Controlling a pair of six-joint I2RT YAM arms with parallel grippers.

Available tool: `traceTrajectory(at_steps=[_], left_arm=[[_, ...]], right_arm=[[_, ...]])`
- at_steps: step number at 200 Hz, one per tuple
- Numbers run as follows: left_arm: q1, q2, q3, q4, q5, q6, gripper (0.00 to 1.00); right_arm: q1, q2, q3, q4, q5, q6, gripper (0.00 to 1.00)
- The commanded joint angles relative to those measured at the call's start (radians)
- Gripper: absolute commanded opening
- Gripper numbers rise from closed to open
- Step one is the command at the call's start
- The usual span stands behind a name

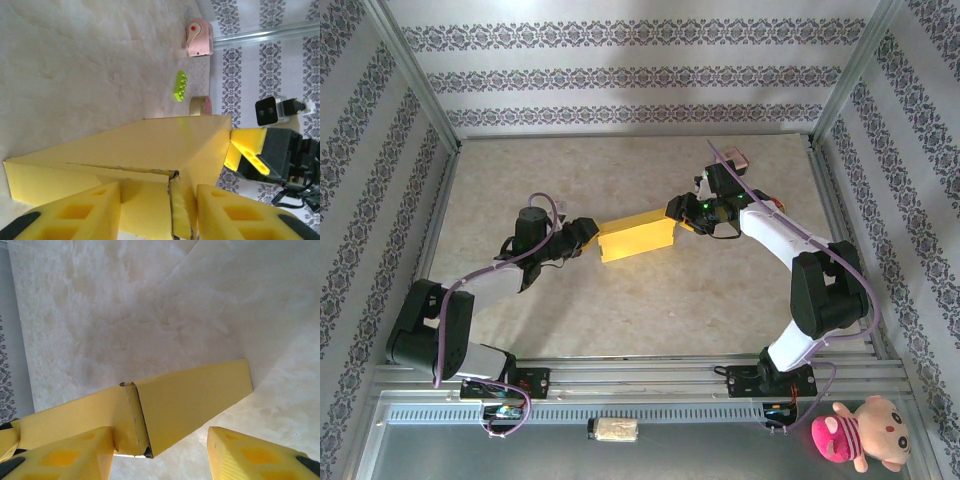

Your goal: Fold the paper box

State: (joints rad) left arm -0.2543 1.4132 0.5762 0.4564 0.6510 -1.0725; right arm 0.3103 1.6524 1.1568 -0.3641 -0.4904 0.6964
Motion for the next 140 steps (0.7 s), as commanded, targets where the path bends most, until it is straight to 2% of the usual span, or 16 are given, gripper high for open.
traceTrajectory(at_steps=[1, 45, 75, 102, 140], left_arm=[[-0.022, 0.029, -0.033, -0.093, -0.003, 0.067, 0.33], [-0.024, 0.055, -0.132, -0.164, -0.128, 0.161, 0.28], [-0.025, 0.066, -0.131, -0.115, -0.103, 0.149, 0.27], [-0.025, 0.053, -0.097, -0.157, -0.101, 0.178, 0.27], [-0.023, 0.043, -0.082, -0.202, -0.109, 0.203, 0.27]], right_arm=[[0.006, 0.058, -0.027, -0.082, 0.066, -0.019, 0.52], [0.004, 0.072, -0.057, -0.085, 0.103, -0.042, 0.52], [-0.009, 0.042, -0.022, -0.117, 0.073, -0.056, 0.54], [-0.014, 0.008, 0.09, -0.188, 0.018, -0.097, 0.62], [-0.021, 0.022, 0.192, -0.248, 0.03, -0.16, 0.62]])
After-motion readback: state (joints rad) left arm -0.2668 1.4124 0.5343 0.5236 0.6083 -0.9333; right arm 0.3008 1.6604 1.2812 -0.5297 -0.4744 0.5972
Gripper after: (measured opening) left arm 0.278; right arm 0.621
